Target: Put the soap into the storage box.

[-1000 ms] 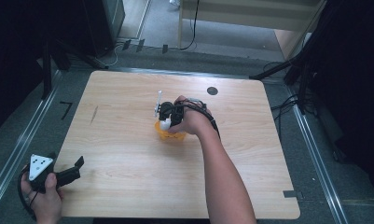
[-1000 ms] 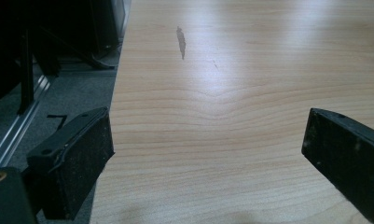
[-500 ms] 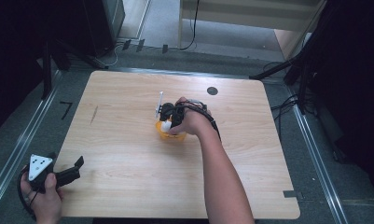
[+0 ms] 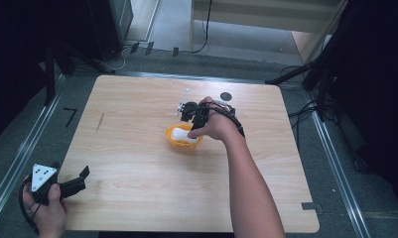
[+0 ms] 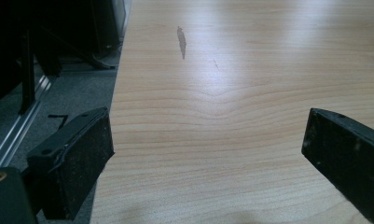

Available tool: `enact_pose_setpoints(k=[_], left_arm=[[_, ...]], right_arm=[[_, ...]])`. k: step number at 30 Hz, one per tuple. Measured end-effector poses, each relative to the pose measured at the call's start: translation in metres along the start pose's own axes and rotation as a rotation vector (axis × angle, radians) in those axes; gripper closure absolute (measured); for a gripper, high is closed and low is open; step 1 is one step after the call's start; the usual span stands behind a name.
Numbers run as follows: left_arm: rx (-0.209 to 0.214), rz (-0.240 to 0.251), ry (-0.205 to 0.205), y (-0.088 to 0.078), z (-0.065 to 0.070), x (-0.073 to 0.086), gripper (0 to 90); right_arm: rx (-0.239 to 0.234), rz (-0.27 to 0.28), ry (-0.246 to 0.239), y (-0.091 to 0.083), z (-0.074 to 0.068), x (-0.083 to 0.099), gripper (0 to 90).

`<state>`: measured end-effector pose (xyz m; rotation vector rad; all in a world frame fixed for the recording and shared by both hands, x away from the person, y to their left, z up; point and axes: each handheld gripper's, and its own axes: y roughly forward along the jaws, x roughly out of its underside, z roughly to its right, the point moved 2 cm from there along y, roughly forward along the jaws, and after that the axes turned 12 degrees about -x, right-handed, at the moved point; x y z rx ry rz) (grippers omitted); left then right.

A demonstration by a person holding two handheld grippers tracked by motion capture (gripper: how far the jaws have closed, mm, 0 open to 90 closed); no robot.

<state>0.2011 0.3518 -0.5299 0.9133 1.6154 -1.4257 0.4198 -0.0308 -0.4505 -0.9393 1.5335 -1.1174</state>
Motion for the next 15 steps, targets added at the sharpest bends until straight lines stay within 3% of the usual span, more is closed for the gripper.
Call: enact_pose_setpoints(k=[15], left_arm=[[-0.006,0.002,0.005,0.000,0.001,0.000,2.2]], right_arm=[[-0.019,0.056,0.157,-0.010,-0.001,0.043,30.0]])
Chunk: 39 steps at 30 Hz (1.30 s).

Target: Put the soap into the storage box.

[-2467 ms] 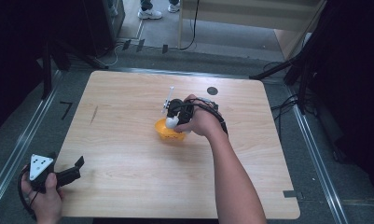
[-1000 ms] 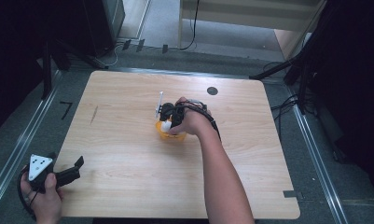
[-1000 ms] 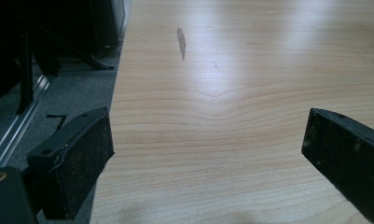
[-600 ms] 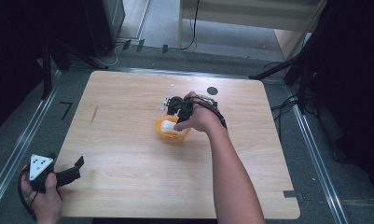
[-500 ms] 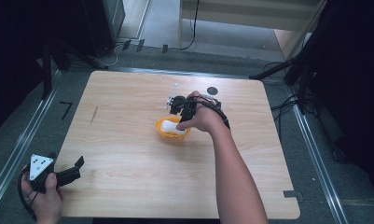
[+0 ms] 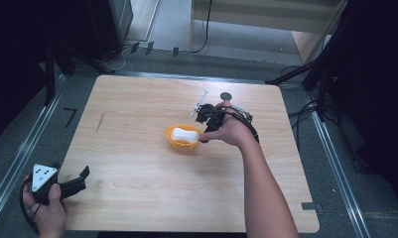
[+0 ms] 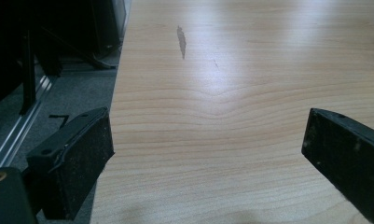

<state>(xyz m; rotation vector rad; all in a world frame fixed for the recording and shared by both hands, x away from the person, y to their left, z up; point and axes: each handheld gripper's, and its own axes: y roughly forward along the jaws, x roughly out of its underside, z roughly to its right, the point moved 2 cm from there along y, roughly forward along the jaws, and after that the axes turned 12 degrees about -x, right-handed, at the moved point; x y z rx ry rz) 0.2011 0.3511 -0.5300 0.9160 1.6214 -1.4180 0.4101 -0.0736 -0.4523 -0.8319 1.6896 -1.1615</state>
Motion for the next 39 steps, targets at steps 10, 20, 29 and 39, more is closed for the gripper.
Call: enact_pose_setpoints(k=[10,20,29,39], left_arm=[[0.001,-0.001,0.002,0.000,0.000,0.000,2.2],[0.000,-0.002,0.004,0.000,0.000,0.000,2.2],[0.000,-0.006,0.017,0.000,0.001,0.000,2.2],[-0.001,-0.005,0.014,0.000,0.001,0.000,2.2]], right_arm=[[0.033,0.037,0.107,0.002,0.000,0.030,16.0],[0.045,0.120,0.174,0.006,-0.007,0.064,9.2],[0.046,0.180,0.244,0.010,-0.012,0.103,2.5],[0.041,0.258,0.292,0.010,-0.018,0.142,0.0]])
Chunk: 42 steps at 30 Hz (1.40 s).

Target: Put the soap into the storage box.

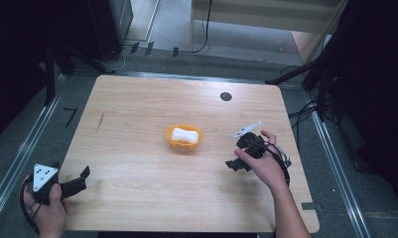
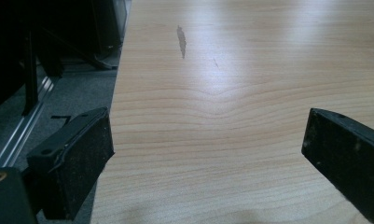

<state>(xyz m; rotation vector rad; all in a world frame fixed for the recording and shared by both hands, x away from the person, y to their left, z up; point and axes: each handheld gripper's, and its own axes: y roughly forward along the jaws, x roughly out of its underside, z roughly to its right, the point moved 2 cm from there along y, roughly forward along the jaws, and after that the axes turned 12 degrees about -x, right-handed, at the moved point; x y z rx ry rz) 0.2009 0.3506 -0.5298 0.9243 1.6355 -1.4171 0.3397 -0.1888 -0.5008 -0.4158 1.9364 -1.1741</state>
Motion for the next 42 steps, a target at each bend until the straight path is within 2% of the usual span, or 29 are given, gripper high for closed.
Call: enact_pose_setpoints(k=[8,14,17,22,24,42], left_arm=[[-0.001,0.001,0.000,0.000,0.000,0.000,2.2],[-0.002,0.001,0.000,0.000,0.000,0.000,2.2],[-0.002,0.001,0.001,0.000,0.000,0.000,2.2],[-0.003,0.001,0.000,0.000,0.000,0.000,2.2],[-0.003,0.001,0.001,0.000,0.000,0.000,2.2],[-0.005,0.004,0.004,0.000,0.000,0.000,2.2]], right_arm=[[0.033,0.064,0.018,-0.007,0.002,0.025,0.0],[0.037,0.134,0.040,-0.011,0.004,0.041,0.0],[0.051,0.171,0.031,-0.015,0.004,0.048,0.0],[0.067,0.226,0.064,-0.022,0.005,0.061,0.0],[0.070,0.257,0.062,-0.024,0.006,0.066,0.0],[0.132,0.340,0.123,-0.038,0.009,0.118,0.0]])
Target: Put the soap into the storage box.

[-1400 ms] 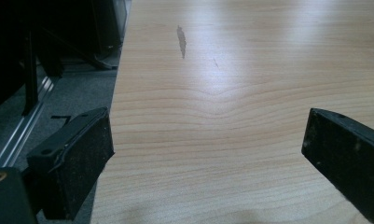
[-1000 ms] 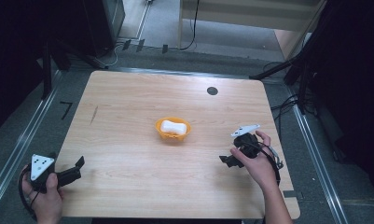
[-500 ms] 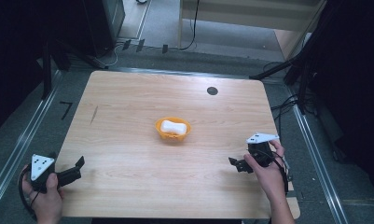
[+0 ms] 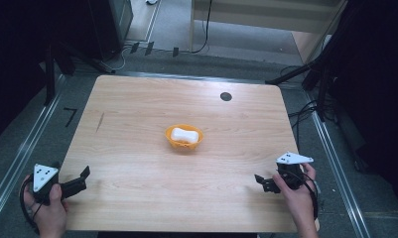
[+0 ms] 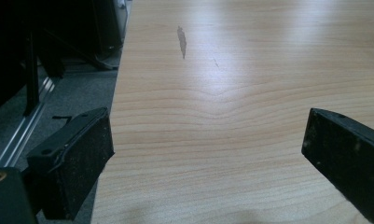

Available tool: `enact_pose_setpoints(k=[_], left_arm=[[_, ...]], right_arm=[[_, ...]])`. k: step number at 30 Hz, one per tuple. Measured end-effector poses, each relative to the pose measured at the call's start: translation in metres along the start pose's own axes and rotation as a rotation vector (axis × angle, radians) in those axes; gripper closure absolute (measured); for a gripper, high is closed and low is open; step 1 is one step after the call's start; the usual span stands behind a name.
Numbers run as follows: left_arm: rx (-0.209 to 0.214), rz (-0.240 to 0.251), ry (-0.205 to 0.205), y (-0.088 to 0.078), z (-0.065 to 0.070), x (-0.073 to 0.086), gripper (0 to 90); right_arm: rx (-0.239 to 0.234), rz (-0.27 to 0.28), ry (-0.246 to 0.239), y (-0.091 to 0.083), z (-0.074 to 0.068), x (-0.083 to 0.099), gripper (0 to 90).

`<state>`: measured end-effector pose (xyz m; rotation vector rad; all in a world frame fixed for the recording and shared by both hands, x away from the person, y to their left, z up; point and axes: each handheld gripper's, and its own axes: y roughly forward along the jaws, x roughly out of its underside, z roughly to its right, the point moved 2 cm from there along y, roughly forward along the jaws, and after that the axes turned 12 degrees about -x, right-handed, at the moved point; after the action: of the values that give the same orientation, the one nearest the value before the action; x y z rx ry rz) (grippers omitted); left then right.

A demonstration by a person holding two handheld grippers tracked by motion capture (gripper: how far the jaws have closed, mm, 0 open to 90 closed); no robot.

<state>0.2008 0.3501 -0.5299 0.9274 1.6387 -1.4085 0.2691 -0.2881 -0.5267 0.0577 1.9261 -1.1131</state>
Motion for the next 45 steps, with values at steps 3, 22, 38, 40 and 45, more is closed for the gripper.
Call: enact_pose_setpoints(k=[3,22,38,40,45], left_arm=[[0.000,-0.002,0.000,0.000,0.000,0.000,2.2],[-0.002,0.000,0.004,0.000,0.001,0.000,2.2],[0.000,-0.001,0.002,0.000,0.001,0.000,2.2],[0.000,-0.001,0.001,0.000,0.001,0.000,2.3],[0.004,-0.007,0.005,0.000,0.001,0.000,2.2]], right_arm=[[0.014,0.026,0.008,-0.006,0.002,0.009,0.0],[0.023,0.150,0.077,-0.032,0.013,0.058,0.0],[0.064,0.292,0.090,-0.050,0.016,0.092,3.8],[0.065,0.318,0.091,-0.052,0.016,0.093,3.6],[0.093,0.359,0.120,-0.055,0.019,0.094,5.6]])
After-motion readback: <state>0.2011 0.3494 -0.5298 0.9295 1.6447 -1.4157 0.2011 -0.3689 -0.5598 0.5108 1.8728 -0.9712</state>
